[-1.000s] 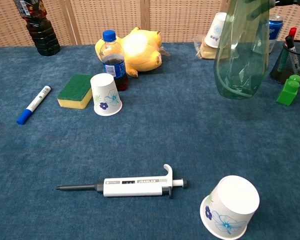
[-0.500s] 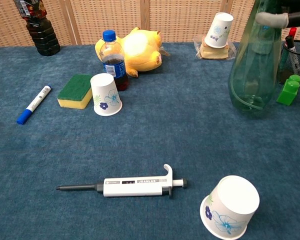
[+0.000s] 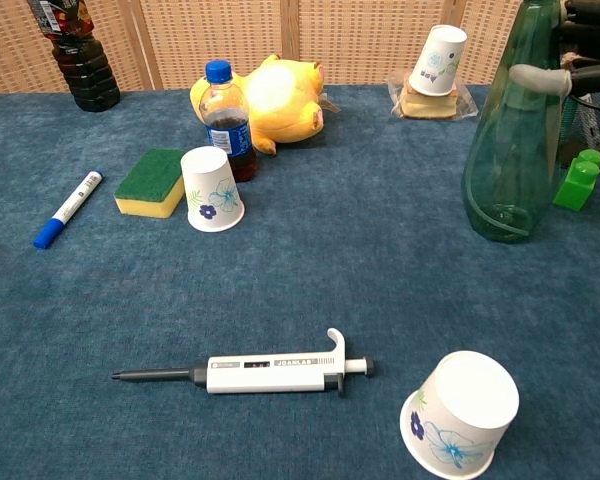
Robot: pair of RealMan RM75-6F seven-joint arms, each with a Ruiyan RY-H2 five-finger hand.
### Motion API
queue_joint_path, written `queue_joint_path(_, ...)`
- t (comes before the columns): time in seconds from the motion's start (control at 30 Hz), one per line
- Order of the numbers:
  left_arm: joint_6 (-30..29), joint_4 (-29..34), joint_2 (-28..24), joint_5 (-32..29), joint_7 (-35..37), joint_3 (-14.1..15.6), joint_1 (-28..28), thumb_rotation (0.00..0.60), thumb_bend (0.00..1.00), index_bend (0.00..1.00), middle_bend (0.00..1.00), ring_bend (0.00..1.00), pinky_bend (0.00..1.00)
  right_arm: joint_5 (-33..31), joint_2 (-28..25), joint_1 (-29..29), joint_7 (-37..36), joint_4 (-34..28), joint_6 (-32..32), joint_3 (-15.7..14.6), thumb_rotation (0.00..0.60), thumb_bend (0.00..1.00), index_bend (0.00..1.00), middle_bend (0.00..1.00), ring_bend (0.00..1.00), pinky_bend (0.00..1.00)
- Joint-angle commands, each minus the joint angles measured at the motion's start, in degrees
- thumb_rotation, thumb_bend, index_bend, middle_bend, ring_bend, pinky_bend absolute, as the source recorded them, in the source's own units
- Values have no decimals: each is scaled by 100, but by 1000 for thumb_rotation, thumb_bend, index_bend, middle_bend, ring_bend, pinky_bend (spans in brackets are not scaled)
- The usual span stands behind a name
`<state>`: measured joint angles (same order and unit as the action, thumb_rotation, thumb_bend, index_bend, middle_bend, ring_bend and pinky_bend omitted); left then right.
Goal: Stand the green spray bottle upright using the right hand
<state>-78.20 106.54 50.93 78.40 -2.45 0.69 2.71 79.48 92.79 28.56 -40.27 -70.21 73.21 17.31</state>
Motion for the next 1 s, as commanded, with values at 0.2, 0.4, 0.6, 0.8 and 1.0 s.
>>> queue_joint_path(0.2, -3, 8, 0, 39, 6, 6, 8, 529, 240, 314, 263, 217, 347, 45, -132, -56, 23, -68, -74, -142, 600, 305, 473, 470, 228, 353)
queue_joint_path(0.4, -17, 18, -2, 63, -3, 17, 3, 526, 241, 315, 263, 216, 299, 30, -233, -83, 44, -170, -131, -183, 600, 292, 422, 434, 196, 295)
queue_joint_path(0.6, -37, 30, -18, 82, -10, 24, -4, 527, 240, 315, 263, 215, 302, 49, -324, -104, -2, -233, -175, -229, 600, 290, 362, 386, 162, 254)
queue_joint_path(0.8, -41, 38, -11, 102, -12, 35, -7, 525, 241, 315, 263, 215, 319, 81, -384, -107, -73, -230, -178, -244, 600, 290, 287, 331, 116, 220)
queue_joint_path(1.0, -31, 39, -10, 101, -18, 32, 3, 526, 242, 315, 262, 214, 283, 148, -450, -103, -141, -269, -139, -252, 600, 289, 239, 305, 96, 189)
